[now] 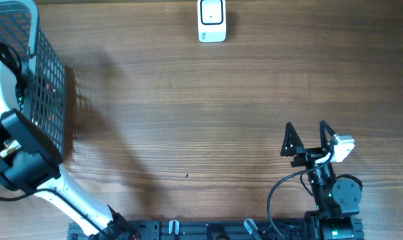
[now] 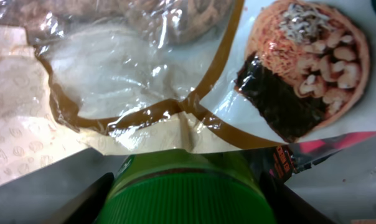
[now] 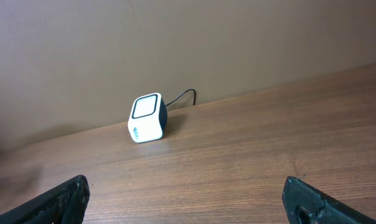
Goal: Scan the item barcode
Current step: 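Lift the jar out and carry it toward the white scanner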
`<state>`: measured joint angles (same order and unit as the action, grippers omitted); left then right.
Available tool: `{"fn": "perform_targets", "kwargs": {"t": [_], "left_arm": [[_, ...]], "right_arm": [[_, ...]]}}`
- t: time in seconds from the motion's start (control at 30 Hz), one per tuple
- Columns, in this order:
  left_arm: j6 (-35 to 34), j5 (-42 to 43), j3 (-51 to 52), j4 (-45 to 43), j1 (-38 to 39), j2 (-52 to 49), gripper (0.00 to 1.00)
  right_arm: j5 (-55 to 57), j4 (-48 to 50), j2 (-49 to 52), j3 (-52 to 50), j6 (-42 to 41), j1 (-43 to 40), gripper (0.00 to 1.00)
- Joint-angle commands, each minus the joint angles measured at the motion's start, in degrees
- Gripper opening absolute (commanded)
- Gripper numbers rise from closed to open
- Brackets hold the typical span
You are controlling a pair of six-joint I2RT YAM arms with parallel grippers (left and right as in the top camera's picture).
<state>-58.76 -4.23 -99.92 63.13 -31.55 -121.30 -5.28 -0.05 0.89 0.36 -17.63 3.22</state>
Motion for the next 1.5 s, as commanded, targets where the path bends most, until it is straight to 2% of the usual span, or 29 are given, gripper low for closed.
{"fn": "perform_targets", "kwargs": {"t": [0.0,0.2,0.27,0.43,0.5,0.83,1.13,1.27,1.47], "left_arm": [[-0.2,0.3,-0.4,0.6,0.4,-0.7,0.56],[-0.2,2.7,-0.6,1.8,0.0,-0.6,0.47],[0.0,3.4,-0.6,2.2,-0.2,-0.4,0.52],[1.5,4.7,-0.7,2.2,-0.9,1.4,0.53],[1.5,4.9,-0.9,2.4,-1.4,2.9,0.57],[3.0,7.5,-5.0,4.9,-2.8,13.1,0.59],[5.0,9.0,-9.3,5.2,-3.3,26.0,0.61],[5.0,14.9,-11.6,4.1,-3.2,30.3,0.62],[4.3,34.6,-12.2,-3.2,-2.3,33.7,0.64]], "right_arm": [[0.8,0.2,-0.5,-0.1,1.0,0.2,1.0],[0.8,0.2,-0.5,-0.1,1.0,0.2,1.0],[0.8,0.2,-0.5,-0.1,1.0,0.2,1.0],[0.8,0.2,-0.5,-0.1,1.0,0.2,1.0],[0.8,0.2,-0.5,-0.1,1.0,0.2,1.0],[0.8,0.2,-0.5,-0.1,1.0,0.2,1.0],[0.8,0.2,-0.5,-0.1,0.9,0.2,1.0],[0.8,0.2,-0.5,-0.1,1.0,0.2,1.0],[0.8,0.2,-0.5,-0.1,0.9,0.2,1.0]]}}
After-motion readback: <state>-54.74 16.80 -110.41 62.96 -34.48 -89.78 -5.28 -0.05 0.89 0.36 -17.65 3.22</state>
